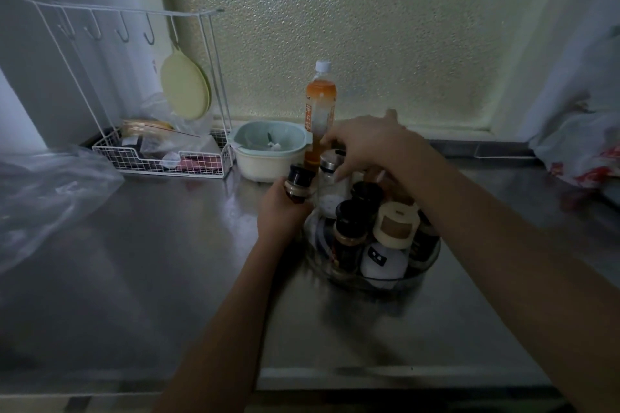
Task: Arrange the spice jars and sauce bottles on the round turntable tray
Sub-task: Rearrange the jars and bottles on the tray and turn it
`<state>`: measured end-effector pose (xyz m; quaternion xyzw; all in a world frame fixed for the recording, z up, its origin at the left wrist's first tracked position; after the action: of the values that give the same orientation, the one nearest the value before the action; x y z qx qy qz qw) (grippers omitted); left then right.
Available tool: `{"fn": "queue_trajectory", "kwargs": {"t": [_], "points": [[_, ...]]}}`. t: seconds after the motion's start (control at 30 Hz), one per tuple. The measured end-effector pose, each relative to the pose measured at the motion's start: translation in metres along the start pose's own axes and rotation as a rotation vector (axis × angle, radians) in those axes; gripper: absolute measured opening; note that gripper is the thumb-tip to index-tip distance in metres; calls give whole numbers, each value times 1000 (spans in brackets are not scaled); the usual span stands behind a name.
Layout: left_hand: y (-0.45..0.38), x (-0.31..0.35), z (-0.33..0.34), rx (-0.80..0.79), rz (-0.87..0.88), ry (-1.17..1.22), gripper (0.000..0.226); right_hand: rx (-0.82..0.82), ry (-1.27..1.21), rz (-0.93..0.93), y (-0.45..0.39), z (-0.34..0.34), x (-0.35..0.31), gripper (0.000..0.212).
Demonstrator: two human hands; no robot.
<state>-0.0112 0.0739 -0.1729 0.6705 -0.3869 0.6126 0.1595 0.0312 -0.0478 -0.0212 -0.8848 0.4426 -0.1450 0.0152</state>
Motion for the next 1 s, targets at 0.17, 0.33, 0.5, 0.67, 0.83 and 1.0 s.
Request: {"fn": "queue_trajectory", "kwargs": {"t": [0.17,0.33,0.5,0.67,0.83,1.0], "points": [[3,20,-4,64,41,117,23,263,-387,183,25,-20,49,49],[4,25,-6,33,114,117,43,192,-750,391,51,0,92,62],[6,28,-5,14,159,38,40,-265,-808,509,80,36,105,59],[16,34,-2,22,276,-165,32,-172,-954,472,80,40,104,66],[13,32,-3,53,256,-190,30,-28,-960,465,77,47,106,49],[12,26,-3,30,239,-173,32,55,-1047,464,75,50,102,39]]}}
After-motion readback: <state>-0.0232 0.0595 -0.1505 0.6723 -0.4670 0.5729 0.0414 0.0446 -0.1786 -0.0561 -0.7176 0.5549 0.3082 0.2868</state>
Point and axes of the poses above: each hand's wrist, its own y-axis away from the middle knuckle, its own z-axis out of the palm, x = y × z, the point moved 4 cm from there along -y, towards the middle knuckle, and after that the axes turned 10 degrees about x, right-handed, at the moved point
